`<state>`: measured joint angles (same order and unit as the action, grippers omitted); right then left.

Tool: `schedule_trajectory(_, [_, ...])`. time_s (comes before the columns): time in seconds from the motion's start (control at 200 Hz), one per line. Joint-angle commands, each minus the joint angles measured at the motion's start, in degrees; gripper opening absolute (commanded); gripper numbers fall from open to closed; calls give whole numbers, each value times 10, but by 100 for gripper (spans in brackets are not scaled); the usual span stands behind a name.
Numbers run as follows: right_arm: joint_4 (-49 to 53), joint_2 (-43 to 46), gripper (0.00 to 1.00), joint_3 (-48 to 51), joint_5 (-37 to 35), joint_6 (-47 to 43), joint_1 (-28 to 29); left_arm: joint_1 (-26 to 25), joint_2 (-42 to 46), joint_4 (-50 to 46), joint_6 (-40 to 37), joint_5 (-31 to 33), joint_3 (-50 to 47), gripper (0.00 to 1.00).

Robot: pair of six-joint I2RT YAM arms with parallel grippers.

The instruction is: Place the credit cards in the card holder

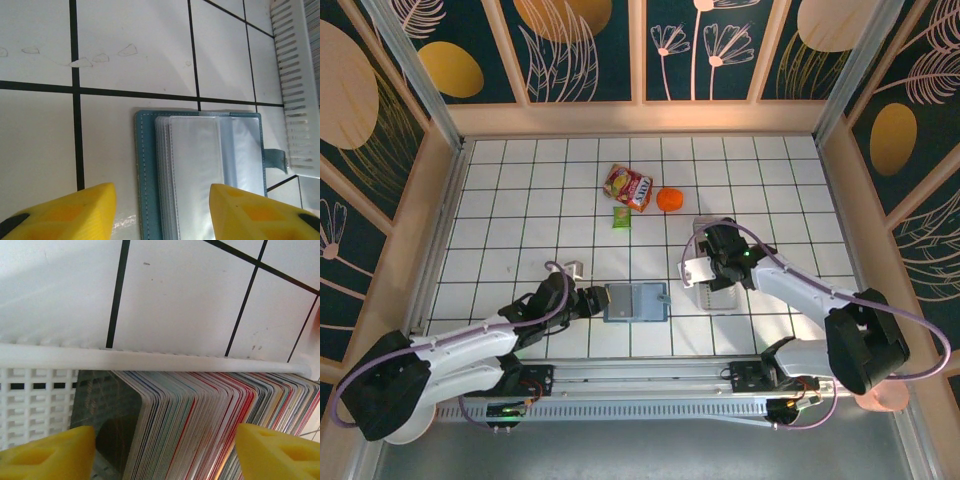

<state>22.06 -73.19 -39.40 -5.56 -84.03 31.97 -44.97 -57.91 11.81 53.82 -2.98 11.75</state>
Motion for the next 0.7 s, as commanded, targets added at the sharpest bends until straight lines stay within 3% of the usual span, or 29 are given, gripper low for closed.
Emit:
schedule_trajectory(0.0, [10,21,66,-2,-6,-11,-2,-1,18,10,10,-3,-9,51])
schedule_trajectory(0.195, [37,28,55,-6,-5,-5,-2,-2,41,-5,20,4,-8,51])
schedule_trajectory(0.36, [40,42,38,4,-6,-8,-3,-1,61,-14,23,9,-12,50])
schedule_trajectory(0.696, [36,67,29,20,-3,-5,-2,-2,70,3,54,10,-26,49])
